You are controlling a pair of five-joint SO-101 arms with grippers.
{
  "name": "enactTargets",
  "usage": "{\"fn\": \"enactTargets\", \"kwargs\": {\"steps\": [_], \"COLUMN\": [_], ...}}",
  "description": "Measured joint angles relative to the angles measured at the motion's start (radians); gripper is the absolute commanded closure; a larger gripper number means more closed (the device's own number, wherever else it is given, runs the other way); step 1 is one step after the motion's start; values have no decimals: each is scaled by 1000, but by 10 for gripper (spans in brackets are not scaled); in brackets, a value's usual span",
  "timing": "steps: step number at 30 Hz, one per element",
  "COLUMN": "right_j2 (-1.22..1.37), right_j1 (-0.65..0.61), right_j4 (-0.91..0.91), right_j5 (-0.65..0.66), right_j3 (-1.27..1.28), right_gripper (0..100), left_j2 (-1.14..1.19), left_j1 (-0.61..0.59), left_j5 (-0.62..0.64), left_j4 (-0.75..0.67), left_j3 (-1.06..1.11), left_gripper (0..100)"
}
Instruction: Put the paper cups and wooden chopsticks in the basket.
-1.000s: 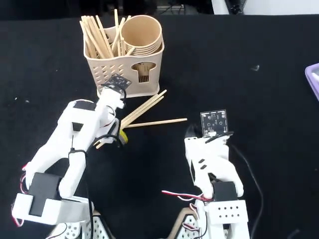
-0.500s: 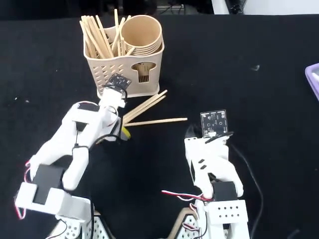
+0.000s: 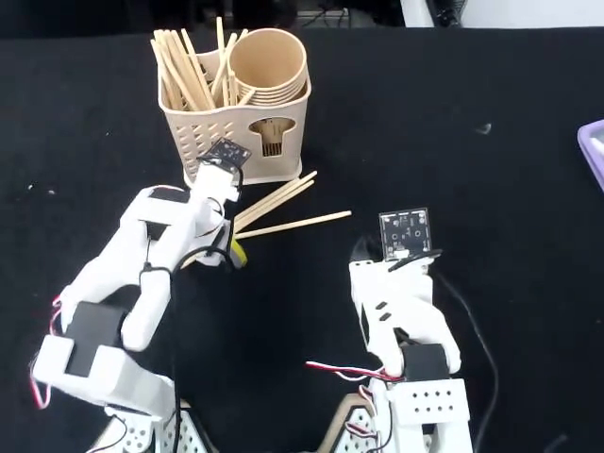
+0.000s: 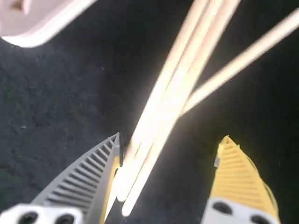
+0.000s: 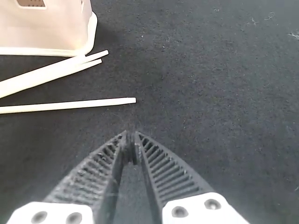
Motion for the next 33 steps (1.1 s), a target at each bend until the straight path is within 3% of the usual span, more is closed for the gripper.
{"fn": "enactTargets", "kwargs": {"steps": [9, 15, 21, 27, 33], "right_j2": [0, 0, 0, 0, 0], "right_j1": [0, 0, 0, 0, 0], "right_j4": [0, 0, 0, 0, 0], "right_j5": [0, 0, 0, 0, 0], "right_j3": [0, 0, 0, 0, 0], "right_gripper": [984, 984, 984, 984, 984], "left_j2": [-135, -26, 37, 35, 29], "left_j1": [0, 0, 0, 29, 130], "left_j5": [-64, -64, -64, -84, -158], "left_j4": [64, -40, -54, -31, 61], "left_j3": [2, 2, -6, -11, -26], "left_gripper": [678, 679, 680, 884, 895]}}
